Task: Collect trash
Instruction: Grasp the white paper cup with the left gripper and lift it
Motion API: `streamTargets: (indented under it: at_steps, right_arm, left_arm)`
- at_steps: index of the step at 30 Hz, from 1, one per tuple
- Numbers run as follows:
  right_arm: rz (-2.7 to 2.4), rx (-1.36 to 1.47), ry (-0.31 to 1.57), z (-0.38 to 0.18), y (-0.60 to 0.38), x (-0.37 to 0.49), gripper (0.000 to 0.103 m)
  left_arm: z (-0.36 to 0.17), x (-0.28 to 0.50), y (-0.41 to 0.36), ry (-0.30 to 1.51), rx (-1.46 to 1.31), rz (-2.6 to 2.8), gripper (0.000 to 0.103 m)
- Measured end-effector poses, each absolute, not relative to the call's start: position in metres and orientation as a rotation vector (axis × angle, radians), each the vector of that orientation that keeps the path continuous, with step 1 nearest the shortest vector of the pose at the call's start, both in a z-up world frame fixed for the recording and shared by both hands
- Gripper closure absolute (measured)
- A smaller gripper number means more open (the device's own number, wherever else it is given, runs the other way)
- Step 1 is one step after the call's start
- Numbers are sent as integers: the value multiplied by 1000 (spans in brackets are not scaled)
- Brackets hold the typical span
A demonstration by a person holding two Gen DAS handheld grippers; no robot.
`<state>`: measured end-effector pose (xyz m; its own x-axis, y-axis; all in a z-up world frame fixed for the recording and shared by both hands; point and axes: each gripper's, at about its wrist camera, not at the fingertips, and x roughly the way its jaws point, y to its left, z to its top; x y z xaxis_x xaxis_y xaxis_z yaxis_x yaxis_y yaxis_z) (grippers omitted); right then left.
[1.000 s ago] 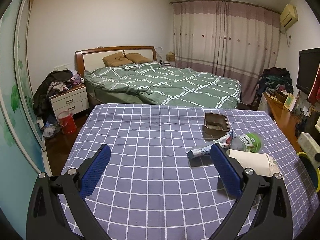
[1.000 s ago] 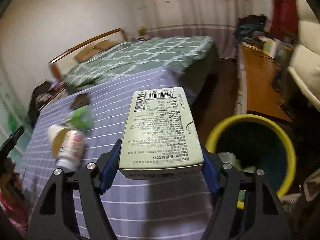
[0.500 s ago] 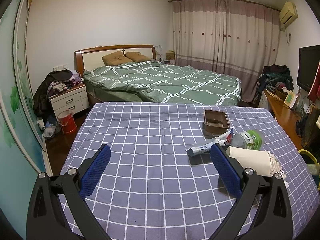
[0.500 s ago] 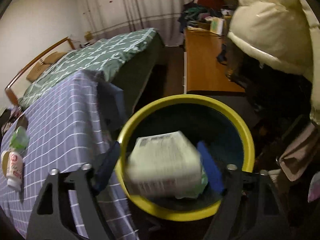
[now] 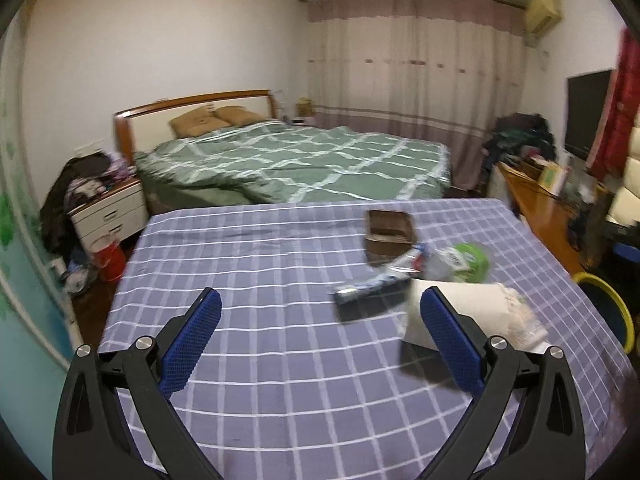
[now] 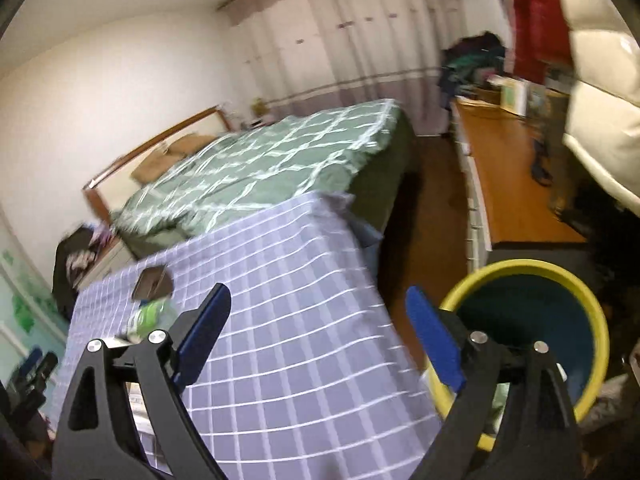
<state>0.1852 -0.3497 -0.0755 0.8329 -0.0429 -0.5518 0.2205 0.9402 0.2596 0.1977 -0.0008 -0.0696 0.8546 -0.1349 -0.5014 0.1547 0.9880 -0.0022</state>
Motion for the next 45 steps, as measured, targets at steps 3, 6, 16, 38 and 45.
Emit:
streamTargets:
  at_steps: [3,6,16,38,45]
  right_arm:
    - [-132,283,624,-87,-340,195,18]
    - [-119,296,660,-95,-337,195,18]
    - [-75,283,645,-93,-331,188,18]
    - [-66,287,657,-94,-333,189,18]
    - [-63,286,655,-95,-331,189,18]
  left_arm:
    - [-73,195,-18,546,72,-271,5]
    - [-76,189,-41,554,144,-379,5]
    - [-82,204,-86,647,297,-487,5]
    - [-118,268,-93,838,207,-588,15]
    - [-102,247,-79,811,201,-538,20]
